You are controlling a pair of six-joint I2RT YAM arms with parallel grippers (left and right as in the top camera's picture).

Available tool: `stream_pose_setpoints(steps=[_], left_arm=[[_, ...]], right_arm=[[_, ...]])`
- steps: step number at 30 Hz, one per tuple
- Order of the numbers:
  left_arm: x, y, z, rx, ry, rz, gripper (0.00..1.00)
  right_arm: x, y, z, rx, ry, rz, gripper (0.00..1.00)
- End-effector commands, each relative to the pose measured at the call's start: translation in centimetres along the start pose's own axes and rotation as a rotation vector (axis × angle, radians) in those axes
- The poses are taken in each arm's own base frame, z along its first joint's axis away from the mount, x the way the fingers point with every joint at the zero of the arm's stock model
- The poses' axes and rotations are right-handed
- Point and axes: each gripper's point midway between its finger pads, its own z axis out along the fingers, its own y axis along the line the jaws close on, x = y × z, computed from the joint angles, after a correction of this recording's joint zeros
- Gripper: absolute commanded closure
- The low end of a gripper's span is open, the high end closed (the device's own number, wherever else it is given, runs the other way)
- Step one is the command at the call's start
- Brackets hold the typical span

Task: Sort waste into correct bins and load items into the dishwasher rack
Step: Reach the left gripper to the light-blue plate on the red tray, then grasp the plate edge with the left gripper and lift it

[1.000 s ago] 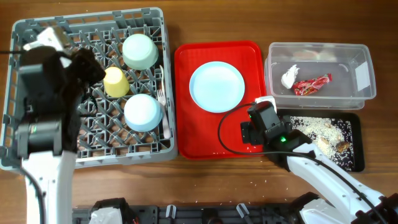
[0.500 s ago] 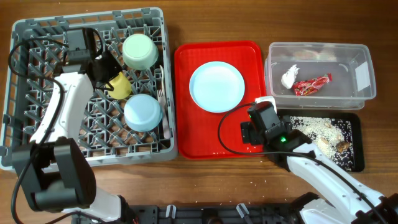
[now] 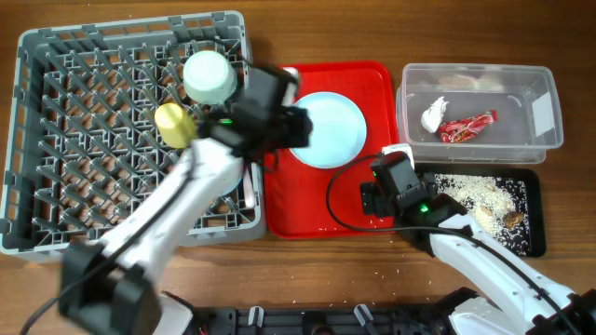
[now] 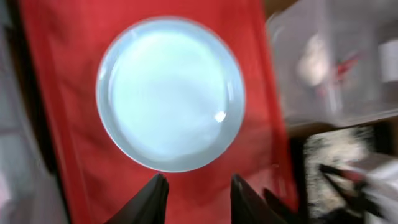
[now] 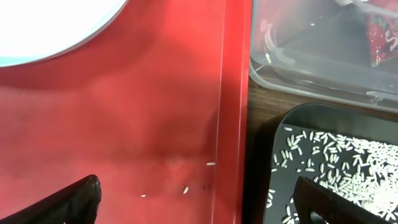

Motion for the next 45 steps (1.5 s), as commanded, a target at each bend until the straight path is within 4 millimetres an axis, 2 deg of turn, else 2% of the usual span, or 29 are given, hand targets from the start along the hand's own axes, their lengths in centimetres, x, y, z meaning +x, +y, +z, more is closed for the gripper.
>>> stream_pose_setpoints(steps=[1, 4, 6, 7, 11, 14, 16, 18, 19, 20, 22, 26, 28, 29, 32, 33, 34, 36, 38, 39, 41, 43, 45], left_arm=[[2.9, 1.4, 5.9, -0.154, 0.073, 0.042, 0.62], [4.0, 3.3, 9.0, -0.245, 0.090, -0.023, 0.56], [4.0, 4.5, 10.2, -0.297, 0.073, -0.080, 0.59], [3.9, 5.7, 10.8, -0.360, 0.041, -0.125, 0.60], [4.2, 6.6, 11.4, -0.396, 0.040, -0.143, 0.60], [5.3, 7.4, 12.5, -0.423, 0.073, -0.140, 0.58], [5.9, 7.9, 13.5, -0.429, 0.089, -0.140, 0.62], [5.8, 6.6, 13.8, -0.363, 0.098, -0.150, 0.67], [6.2, 5.2, 14.1, -0.288, 0.133, -0.162, 0.67], [7.2, 2.8, 14.4, -0.159, 0.206, -0.179, 0.66], [9.0, 0.1, 14.6, -0.064, 0.282, -0.164, 0.65], [12.9, -3.0, 15.3, -0.069, 0.323, -0.048, 0.66], [13.6, -4.8, 15.5, -0.036, 0.312, -0.008, 0.69], [13.5, -4.9, 15.4, -0.038, 0.309, -0.004, 0.69], [10.7, -3.1, 14.9, -0.080, 0.234, -0.009, 0.69], [8.0, -1.7, 13.9, -0.087, 0.179, -0.054, 0.68], [5.7, -0.8, 12.7, -0.079, 0.135, -0.094, 0.68], [2.6, 0.2, 10.3, -0.056, 0.071, -0.144, 0.68], [-0.8, 1.7, 6.8, -0.047, -0.019, -0.198, 0.64], [-1.4, 2.3, 6.2, -0.052, -0.031, -0.212, 0.62], [-0.9, 3.0, 6.6, -0.079, -0.015, -0.218, 0.61], [0.7, 4.1, 8.7, -0.141, 0.027, -0.211, 0.61], [1.4, 5.7, 10.2, -0.225, 0.028, -0.202, 0.61]], right_arm=[[-0.4, 0.2, -0.1, -0.008, -0.008, 0.000, 0.00], [-0.4, 0.2, -0.1, -0.008, -0.008, 0.000, 0.00], [-0.4, 0.2, -0.1, -0.008, -0.009, 0.000, 0.00], [-0.4, 0.2, -0.1, -0.009, -0.009, 0.000, 0.00], [-0.4, 0.2, -0.1, -0.008, -0.008, 0.000, 0.00], [-0.4, 0.2, -0.1, -0.008, -0.008, 0.000, 0.00], [-0.4, 0.2, -0.1, -0.008, -0.008, 0.000, 0.00], [-0.4, 0.2, -0.1, -0.008, -0.008, 0.000, 0.00], [-0.4, 0.2, -0.1, -0.009, -0.009, 0.000, 0.00], [-0.4, 0.2, -0.1, -0.008, -0.009, -0.001, 0.00], [-0.4, 0.2, -0.1, -0.008, -0.008, 0.000, 0.00], [-0.4, 0.2, -0.1, -0.008, -0.009, 0.000, 0.00], [-0.4, 0.2, -0.1, -0.008, -0.009, 0.000, 0.00], [-0.4, 0.2, -0.1, -0.008, -0.008, 0.000, 0.00], [-0.4, 0.2, -0.1, -0.008, -0.008, 0.000, 0.00], [-0.4, 0.2, -0.1, -0.008, -0.009, 0.000, 0.00], [-0.4, 0.2, -0.1, -0.008, -0.008, 0.000, 0.00], [-0.4, 0.2, -0.1, -0.008, -0.008, 0.000, 0.00], [-0.4, 0.2, -0.1, -0.008, -0.009, 0.000, 0.00], [-0.4, 0.2, -0.1, -0.008, -0.009, 0.000, 0.00], [-0.4, 0.2, -0.1, -0.008, -0.008, 0.000, 0.00], [-0.4, 0.2, -0.1, -0.008, -0.008, 0.000, 0.00], [-0.4, 0.2, -0.1, -0.008, -0.008, 0.000, 0.00]])
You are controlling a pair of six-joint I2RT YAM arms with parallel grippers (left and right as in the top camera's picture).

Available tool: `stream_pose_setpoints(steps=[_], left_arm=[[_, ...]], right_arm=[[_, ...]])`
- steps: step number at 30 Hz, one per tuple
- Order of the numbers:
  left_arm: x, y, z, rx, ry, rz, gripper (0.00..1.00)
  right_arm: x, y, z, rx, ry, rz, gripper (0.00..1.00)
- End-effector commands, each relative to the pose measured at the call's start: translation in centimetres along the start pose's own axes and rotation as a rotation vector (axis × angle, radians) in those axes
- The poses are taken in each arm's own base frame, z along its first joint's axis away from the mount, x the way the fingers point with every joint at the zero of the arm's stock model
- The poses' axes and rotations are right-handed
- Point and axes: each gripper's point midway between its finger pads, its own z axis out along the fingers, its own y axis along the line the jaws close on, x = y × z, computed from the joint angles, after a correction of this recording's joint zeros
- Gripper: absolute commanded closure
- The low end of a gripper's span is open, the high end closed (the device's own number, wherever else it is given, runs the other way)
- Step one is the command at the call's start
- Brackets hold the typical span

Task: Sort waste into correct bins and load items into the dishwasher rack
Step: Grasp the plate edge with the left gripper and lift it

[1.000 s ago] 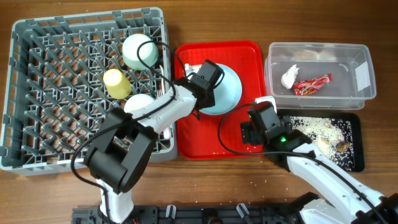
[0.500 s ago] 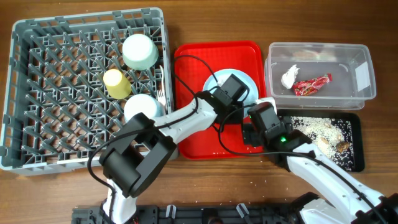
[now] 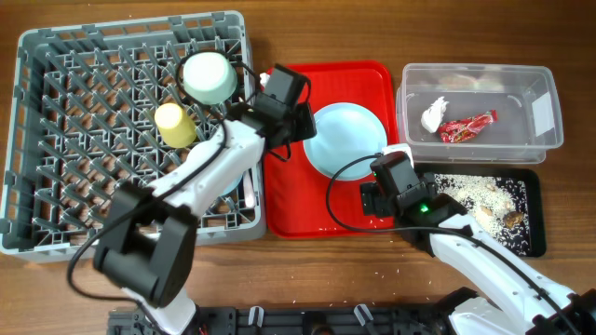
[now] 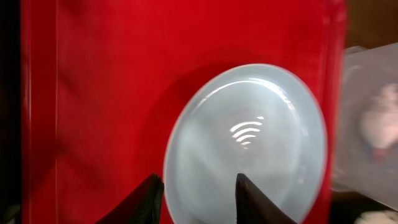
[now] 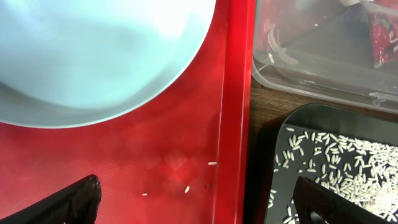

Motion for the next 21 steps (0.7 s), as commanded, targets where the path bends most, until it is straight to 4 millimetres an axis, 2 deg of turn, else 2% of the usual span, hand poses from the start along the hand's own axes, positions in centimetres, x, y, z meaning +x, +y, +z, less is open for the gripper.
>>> stream_pose_setpoints(steps=[1, 4, 9, 10, 11, 12, 14, 15, 16, 18, 19, 21], left_arm=[[0.8, 3.3, 3.3, -0.161, -0.006, 0.022, 0.61], [2.3, 4.2, 5.5, -0.189, 0.043, 0.029, 0.61], [4.8, 3.5, 7.9, -0.194, 0.086, 0.075, 0.62], [4.7, 3.4, 8.0, -0.188, 0.081, 0.076, 0.66], [4.6, 3.2, 8.0, -0.182, 0.074, 0.076, 0.86], [4.4, 3.2, 8.0, -0.178, 0.070, 0.100, 0.96], [2.2, 2.7, 6.8, -0.165, 0.023, 0.183, 0.96], [-1.4, 1.6, 3.1, -0.155, -0.055, 0.191, 0.96], [-5.2, 1.2, -1.8, -0.174, -0.163, 0.164, 0.96], [-9.5, 1.2, -8.8, -0.213, -0.317, 0.201, 0.96], [-13.1, 2.0, -16.6, -0.262, -0.497, 0.277, 0.96], [-15.6, 4.0, -24.9, -0.332, -0.675, 0.333, 0.96]], right_arm=[[-0.4, 0.1, -0.1, -0.002, -0.011, 0.009, 0.00], [-0.4, 0.1, -0.1, -0.002, -0.011, 0.009, 0.00], [-0.4, 0.1, -0.1, -0.002, -0.011, 0.009, 0.00], [-0.4, 0.1, -0.1, -0.002, -0.011, 0.009, 0.00], [-0.4, 0.1, -0.1, -0.002, -0.011, 0.009, 0.00], [-0.5, 0.1, -0.1, -0.003, -0.011, 0.009, 0.00], [-0.4, 0.1, -0.1, -0.002, -0.011, 0.009, 0.00], [-0.4, 0.1, -0.1, -0.002, -0.011, 0.009, 0.00], [-0.4, 0.1, -0.1, -0.002, -0.011, 0.009, 0.00], [-0.4, 0.1, -0.1, -0.002, -0.011, 0.009, 0.00], [-0.4, 0.1, -0.1, -0.002, -0.011, 0.009, 0.00], [-0.5, 0.1, -0.1, -0.002, -0.011, 0.009, 0.00]])
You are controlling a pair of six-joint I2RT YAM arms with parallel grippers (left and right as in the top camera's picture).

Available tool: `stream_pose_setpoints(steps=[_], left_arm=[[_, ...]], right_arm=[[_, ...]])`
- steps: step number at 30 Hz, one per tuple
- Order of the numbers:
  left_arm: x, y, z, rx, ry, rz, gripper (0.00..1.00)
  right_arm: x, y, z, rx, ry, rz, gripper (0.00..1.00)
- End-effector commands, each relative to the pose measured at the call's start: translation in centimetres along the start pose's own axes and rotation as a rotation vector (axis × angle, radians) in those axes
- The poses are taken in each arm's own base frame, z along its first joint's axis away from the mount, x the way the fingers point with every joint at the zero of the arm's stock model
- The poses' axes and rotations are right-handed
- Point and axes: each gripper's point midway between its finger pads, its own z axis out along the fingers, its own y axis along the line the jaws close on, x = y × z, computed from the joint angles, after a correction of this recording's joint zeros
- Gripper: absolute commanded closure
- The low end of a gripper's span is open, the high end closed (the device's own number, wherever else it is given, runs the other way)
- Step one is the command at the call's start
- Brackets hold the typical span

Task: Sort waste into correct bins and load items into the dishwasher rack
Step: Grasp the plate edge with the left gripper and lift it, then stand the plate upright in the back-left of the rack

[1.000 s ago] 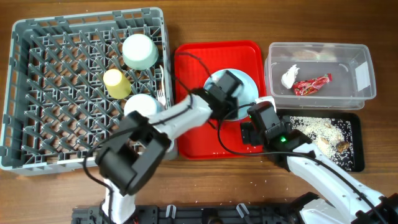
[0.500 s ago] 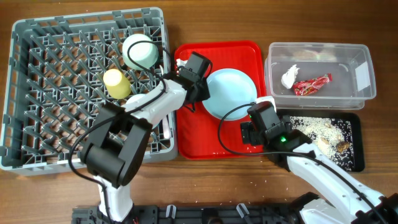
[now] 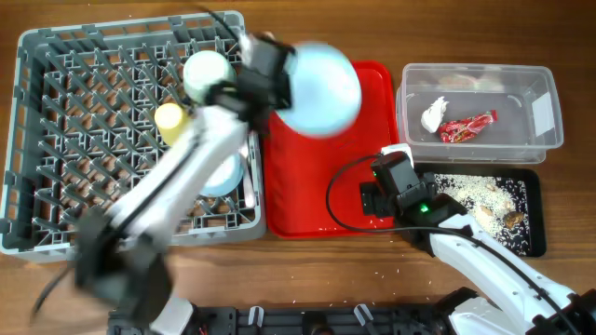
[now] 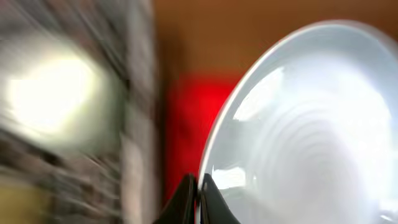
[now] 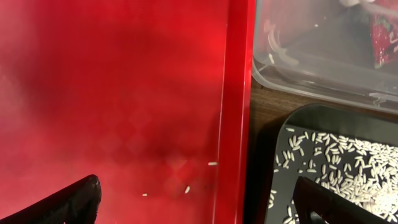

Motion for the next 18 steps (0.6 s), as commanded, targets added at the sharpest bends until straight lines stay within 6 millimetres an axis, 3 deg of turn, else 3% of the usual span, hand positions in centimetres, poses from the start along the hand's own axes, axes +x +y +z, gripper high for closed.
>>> stream_pose_setpoints(steps=[1, 3, 4, 6, 8, 11, 18], left_arm=[[-10.2, 8.5, -14.5, -0.198, -0.397, 0.130, 0.96], [-11.5, 15.3, -20.0, -0.398, -0.474, 0.144, 0.96], [-11.4, 17.9, -21.0, -0.485, -0.464, 0.150, 0.96], [-10.4, 22.5, -21.1, -0.628, -0.379, 0.155, 0.96], [-9.4, 25.7, -19.7, -0.725, -0.289, 0.139, 0.96], [-8.7, 28.1, -17.5, -0.853, -0.172, 0.190, 0.96], [-8.6, 30.2, -9.6, -0.975, 0.017, 0.377, 0.96]], right_arm=[[-0.4, 0.1, -0.1, -0.002, -0.011, 0.008, 0.00], [-0.4, 0.1, -0.1, -0.002, -0.010, 0.009, 0.00], [-0.4, 0.1, -0.1, -0.002, -0.011, 0.009, 0.00], [-0.4, 0.1, -0.1, -0.002, -0.010, 0.009, 0.00], [-0.4, 0.1, -0.1, -0.002, -0.011, 0.009, 0.00], [-0.4, 0.1, -0.1, -0.002, -0.011, 0.009, 0.00], [-0.4, 0.1, -0.1, -0.002, -0.011, 0.008, 0.00]])
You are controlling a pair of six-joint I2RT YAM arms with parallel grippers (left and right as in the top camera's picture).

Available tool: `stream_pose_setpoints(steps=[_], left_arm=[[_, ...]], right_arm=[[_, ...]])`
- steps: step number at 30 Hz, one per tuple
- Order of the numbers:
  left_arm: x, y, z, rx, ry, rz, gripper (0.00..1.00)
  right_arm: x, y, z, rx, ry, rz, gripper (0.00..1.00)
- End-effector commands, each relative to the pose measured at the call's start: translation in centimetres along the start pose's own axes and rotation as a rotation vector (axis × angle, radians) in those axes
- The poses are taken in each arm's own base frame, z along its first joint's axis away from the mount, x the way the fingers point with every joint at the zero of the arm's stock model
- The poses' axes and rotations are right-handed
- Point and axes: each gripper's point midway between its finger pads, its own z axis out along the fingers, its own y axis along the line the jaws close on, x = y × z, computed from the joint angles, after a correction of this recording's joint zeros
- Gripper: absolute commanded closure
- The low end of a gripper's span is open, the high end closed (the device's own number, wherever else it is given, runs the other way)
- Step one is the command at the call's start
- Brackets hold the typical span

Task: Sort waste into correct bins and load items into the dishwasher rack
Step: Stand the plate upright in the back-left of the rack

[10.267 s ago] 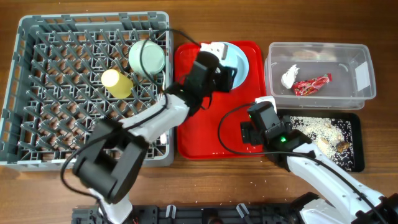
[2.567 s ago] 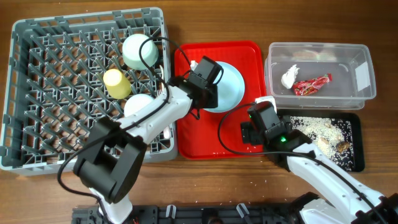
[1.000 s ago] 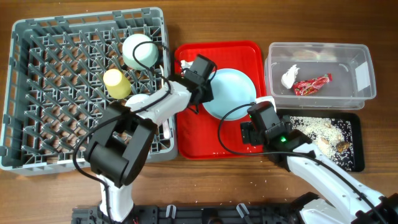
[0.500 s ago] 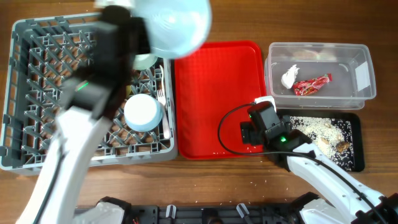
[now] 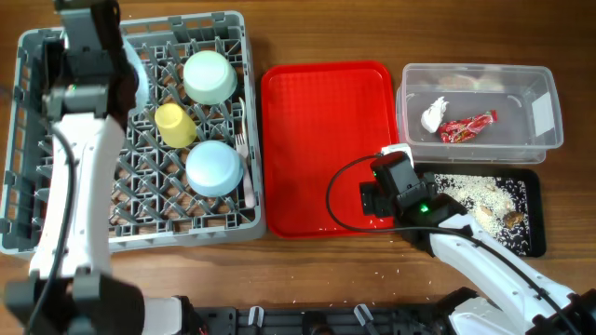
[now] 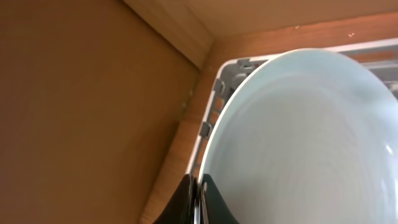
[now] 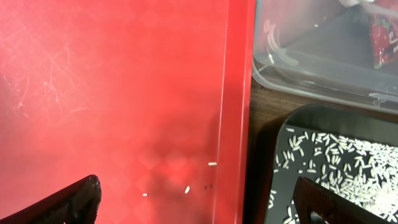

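The pale blue plate (image 6: 298, 143) fills the left wrist view, standing on edge, and my left gripper (image 6: 198, 200) is shut on its rim. It hangs over the far left part of the grey dishwasher rack (image 5: 56, 237), whose corner (image 6: 214, 106) shows behind the plate. A mint cup (image 5: 209, 76), a yellow cup (image 5: 174, 124), a pale blue bowl (image 5: 214, 167) and a fork (image 5: 244, 158) sit in the rack. My right gripper (image 7: 199, 205) is open, low over the right edge of the red tray (image 5: 321, 112), nothing between its fingers.
The clear bin (image 5: 545, 140) at the back right holds a white tissue (image 5: 434, 113) and a red wrapper (image 5: 467, 126). A black tray (image 5: 531, 191) with scattered rice lies in front of it. A few rice grains (image 7: 186, 188) lie on the red tray.
My left gripper has carried the plate from above the red tray's left edge to the far left part of the rack. The red tray is now bare. The right arm has not moved.
My left gripper was open above the plate lying on the red tray, then lower at the plate's left rim. Then it was shut on the rim with the plate lifted beside the rack, and now the plate hangs on edge over the rack's far left.
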Motion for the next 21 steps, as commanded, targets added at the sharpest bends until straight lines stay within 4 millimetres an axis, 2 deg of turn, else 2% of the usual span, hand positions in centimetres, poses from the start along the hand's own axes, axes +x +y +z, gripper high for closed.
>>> stream_pose_setpoints(steps=[1, 3, 6, 8, 12, 16, 17, 19, 21], left_arm=[[-0.3, -1.6, 2.0, -0.059, 0.019, 0.143, 0.96], [-1.9, -3.7, 2.6, -0.056, -0.034, 0.211, 0.96], [-2.6, -5.9, 3.0, -0.033, -0.060, 0.244, 0.96], [-2.4, -8.0, 3.5, -0.005, -0.060, 0.273, 0.96], [-2.3, -13.5, 4.2, 0.040, -0.076, 0.332, 0.96], [-0.9, -16.2, 3.9, 0.117, -0.047, 0.334, 0.94], [-0.3, -16.8, 3.7, 0.151, -0.028, 0.303, 0.72], [0.3, -16.9, 3.7, 0.160, 0.000, 0.180, 0.53], [1.1, -16.9, 3.0, 0.171, 0.041, 0.054, 0.38]], right_arm=[[-0.4, 0.1, -0.1, -0.002, -0.010, 0.009, 0.00], [-0.4, 0.1, -0.1, -0.002, -0.010, 0.009, 0.00], [-0.4, 0.1, -0.1, -0.002, -0.010, 0.009, 0.00], [-0.4, 0.1, -0.1, -0.002, -0.010, 0.008, 0.00], [-0.4, 0.1, -0.1, -0.002, -0.010, 0.009, 0.00], [-0.4, 0.1, -0.1, -0.002, -0.010, 0.009, 0.00], [-0.4, 0.1, -0.1, -0.002, -0.010, 0.009, 0.00], [-0.4, 0.1, -0.1, -0.002, -0.010, 0.009, 0.00], [-0.4, 0.1, -0.1, -0.002, -0.010, 0.009, 0.00]])
